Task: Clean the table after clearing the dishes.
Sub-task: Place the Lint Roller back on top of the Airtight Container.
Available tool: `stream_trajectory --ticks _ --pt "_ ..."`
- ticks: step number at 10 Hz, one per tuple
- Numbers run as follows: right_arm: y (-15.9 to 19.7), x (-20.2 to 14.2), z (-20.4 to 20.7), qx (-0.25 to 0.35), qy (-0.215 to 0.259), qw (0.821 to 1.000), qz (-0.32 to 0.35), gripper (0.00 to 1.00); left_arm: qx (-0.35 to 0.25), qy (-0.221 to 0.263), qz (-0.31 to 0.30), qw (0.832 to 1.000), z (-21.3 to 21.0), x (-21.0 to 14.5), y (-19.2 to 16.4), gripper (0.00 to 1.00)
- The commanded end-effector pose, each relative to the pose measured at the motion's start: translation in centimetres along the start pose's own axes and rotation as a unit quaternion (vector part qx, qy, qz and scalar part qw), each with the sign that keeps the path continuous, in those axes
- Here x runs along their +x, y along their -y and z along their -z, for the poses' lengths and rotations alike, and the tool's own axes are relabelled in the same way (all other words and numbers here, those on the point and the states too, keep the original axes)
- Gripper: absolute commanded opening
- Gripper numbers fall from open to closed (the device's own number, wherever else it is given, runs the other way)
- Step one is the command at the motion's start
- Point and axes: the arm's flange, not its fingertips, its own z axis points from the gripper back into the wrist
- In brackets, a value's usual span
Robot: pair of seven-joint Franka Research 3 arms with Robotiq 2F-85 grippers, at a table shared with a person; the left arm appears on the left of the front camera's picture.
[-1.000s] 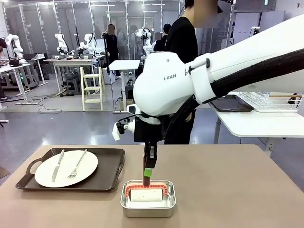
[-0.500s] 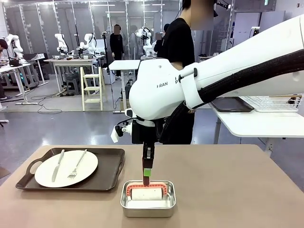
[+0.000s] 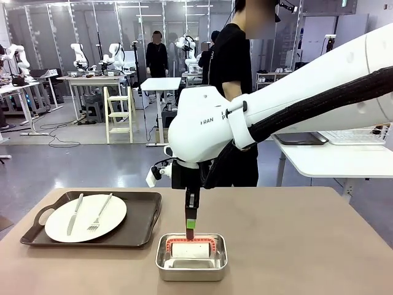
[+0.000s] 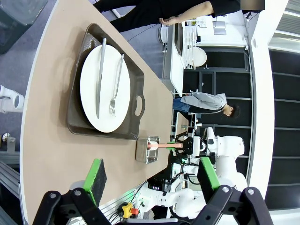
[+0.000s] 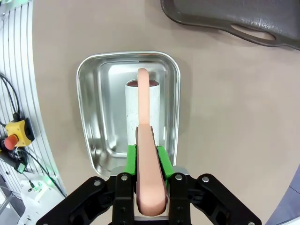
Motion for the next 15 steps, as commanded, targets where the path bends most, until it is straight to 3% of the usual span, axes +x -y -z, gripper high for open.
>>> stream_trajectory --ticks 1,10,11,12,15 --pt "0.3 0.7 0.5 -0.013 0.000 1.000 0.017 0.22 -0.004 0.006 0.003 1.000 -0.2 0.0 0.0 1.00" --pt "2.7 -0.4 1.5 -0.022 0.002 1.000 0.010 0.22 -0.004 0.006 0.003 1.000 -0.2 0.0 0.0 1.00" --pt "2.7 -0.4 1.4 -0.022 0.000 1.000 0.011 0.29 -0.004 0.006 0.003 1.000 -0.2 0.0 0.0 1.00" --pt "2.7 -0.4 1.4 -0.019 -0.006 1.000 0.011 0.43 -0.004 0.006 0.003 1.000 -0.2 0.0 0.0 1.00" --pt "2.6 -0.4 1.4 -0.021 -0.006 1.000 0.013 0.97 -0.004 0.006 0.003 1.000 -0.2 0.0 0.0 1.00"
